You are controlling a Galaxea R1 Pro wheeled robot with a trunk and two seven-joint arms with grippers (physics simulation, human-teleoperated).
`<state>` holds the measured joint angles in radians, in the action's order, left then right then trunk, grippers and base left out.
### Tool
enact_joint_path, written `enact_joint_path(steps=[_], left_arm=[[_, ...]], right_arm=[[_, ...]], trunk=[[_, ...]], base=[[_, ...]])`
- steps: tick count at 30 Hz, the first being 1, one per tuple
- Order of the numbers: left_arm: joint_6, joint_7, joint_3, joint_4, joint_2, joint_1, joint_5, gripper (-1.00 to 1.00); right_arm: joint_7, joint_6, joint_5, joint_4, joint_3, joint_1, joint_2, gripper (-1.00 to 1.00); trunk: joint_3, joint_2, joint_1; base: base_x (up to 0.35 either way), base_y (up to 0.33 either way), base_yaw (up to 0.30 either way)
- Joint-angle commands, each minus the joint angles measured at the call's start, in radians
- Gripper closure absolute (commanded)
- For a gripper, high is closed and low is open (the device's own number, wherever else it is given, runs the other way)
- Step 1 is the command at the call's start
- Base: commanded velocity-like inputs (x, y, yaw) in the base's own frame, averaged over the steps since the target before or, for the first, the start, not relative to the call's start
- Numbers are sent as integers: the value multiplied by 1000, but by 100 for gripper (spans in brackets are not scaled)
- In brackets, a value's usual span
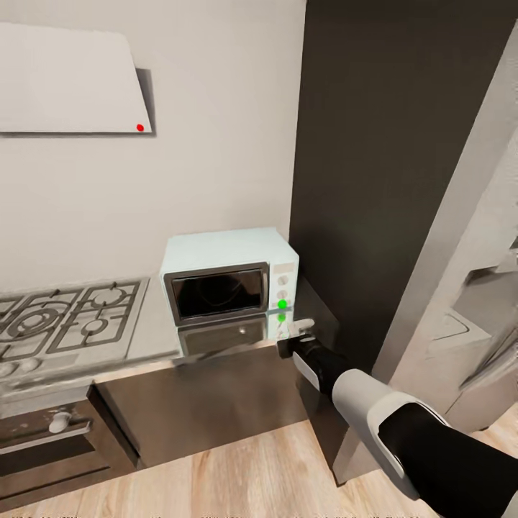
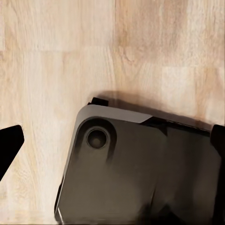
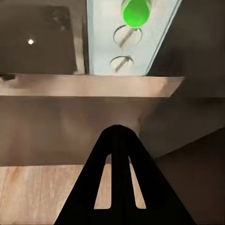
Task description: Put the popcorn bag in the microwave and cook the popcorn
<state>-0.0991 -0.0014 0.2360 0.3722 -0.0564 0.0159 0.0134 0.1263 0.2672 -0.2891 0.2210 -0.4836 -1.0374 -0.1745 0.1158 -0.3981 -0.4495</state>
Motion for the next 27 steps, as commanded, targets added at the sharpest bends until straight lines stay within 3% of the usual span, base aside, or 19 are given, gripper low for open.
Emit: enact_joint_path(steps=[1, 4, 6, 7, 8, 10, 14, 18, 21, 22, 27], left_arm=[[-3, 0, 3, -11, 0, 3, 2, -100], [-4, 0, 2, -18, 0, 4, 2, -100], [-5, 2, 4, -19, 0, 4, 3, -100], [-5, 4, 5, -19, 1, 4, 4, -100], [-5, 6, 5, -18, 0, 4, 2, -100], [-5, 8, 4, -19, -1, 3, 1, -100], [-4, 9, -4, -30, -8, -5, -1, -100], [-4, 9, -3, -40, -4, -4, -1, -100], [-4, 9, -3, -41, -5, -4, -1, -100], [-4, 9, -3, -41, -7, -5, -1, -100], [-4, 9, -3, -41, -5, -5, -1, -100]], right_arm=[[7, 4, -10, 0, -8, 0, 0, 100], [7, 0, -9, 0, -15, 62, 0, 100], [8, -34, -9, -1, -57, 155, 8, 100], [8, -57, -9, -1, -85, 211, 28, 100], [8, -98, -10, -2, -108, 291, 65, 100], [7, -189, -15, -1, -119, 427, 118, 100], [5, -355, -14, -3, -122, 690, 179, 100], [-2, -379, -20, -61, -123, 790, 218, 100], [-1, -381, -25, -122, -120, 827, 217, 100], [0, -379, -35, -141, -99, 844, 222, 100], [2, -374, -35, -145, -88, 848, 207, 100]], trunk=[[2, -2, -1], [2, -2, -1], [2, -2, -1], [2, -2, -1], [2, -2, -1], [2, -2, -1], [2, -2, -1], [2, -2, -1], [2, -2, -1], [2, -2, -1], [2, -2, -1]], base=[[-54, 0, 0], [-14, 0, 0], [-2, 0, 0], [0, 0, 0], [0, 0, 0], [0, 0, 0], [0, 0, 0], [0, 0, 0], [0, 0, 0], [0, 0, 0], [0, 0, 0]])
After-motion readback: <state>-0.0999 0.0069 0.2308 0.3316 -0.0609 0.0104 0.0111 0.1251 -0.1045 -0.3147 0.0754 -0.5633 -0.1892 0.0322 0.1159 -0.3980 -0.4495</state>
